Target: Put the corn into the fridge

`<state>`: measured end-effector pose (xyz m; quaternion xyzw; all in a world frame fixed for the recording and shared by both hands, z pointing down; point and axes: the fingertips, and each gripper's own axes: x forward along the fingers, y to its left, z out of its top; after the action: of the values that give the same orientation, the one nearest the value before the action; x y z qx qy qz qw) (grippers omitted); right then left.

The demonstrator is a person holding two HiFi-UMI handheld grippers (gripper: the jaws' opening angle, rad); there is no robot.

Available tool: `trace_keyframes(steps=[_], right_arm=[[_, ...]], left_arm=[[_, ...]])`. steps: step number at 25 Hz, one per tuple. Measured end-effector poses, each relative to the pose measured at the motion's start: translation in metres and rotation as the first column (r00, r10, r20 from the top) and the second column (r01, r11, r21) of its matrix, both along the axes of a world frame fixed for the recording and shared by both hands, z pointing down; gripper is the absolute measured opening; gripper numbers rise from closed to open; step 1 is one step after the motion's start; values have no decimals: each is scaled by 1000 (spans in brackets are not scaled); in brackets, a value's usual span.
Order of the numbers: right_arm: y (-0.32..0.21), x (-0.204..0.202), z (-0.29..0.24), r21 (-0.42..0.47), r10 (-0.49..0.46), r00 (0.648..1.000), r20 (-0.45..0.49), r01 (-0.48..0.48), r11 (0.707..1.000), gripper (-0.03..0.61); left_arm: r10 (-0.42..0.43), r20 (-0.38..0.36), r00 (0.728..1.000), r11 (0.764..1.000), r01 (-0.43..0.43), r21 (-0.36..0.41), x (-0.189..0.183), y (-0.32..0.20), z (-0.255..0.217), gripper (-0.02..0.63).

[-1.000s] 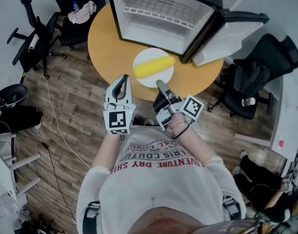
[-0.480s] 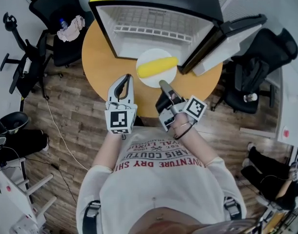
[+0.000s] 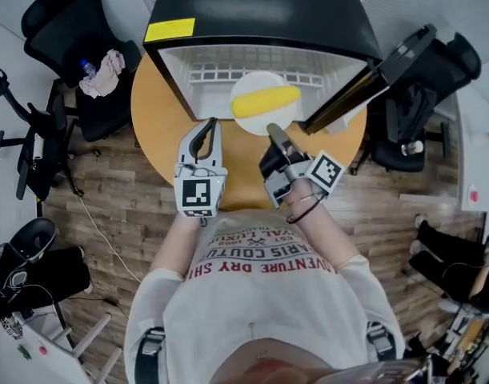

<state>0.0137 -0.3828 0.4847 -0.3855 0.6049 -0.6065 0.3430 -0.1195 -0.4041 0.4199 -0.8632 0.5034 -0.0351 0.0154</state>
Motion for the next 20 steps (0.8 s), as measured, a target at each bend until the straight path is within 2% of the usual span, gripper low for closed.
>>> trace_keyframes(steps=[5,10,17,20], right_arm=[[-27,-15,2,-14,64,998,-8,-64,998,38],[-44,-13,5,-32,128,992,1,-128,991,38],[-72,-10,10,-50,183,983,3,-183,982,38],[-79,-10,15,-63,199,980,5,-199,978,38]], left_arm=[[72,-14,997,997,-72,-3,-12,-25,5,34],[125,-20,992,992,-125,-20,-11,-37,15,34],[157,-35,987,986,-159,-51,-13,-53,25,34],[171,-25,985,984,-172,-40,-14,-59,28,34]])
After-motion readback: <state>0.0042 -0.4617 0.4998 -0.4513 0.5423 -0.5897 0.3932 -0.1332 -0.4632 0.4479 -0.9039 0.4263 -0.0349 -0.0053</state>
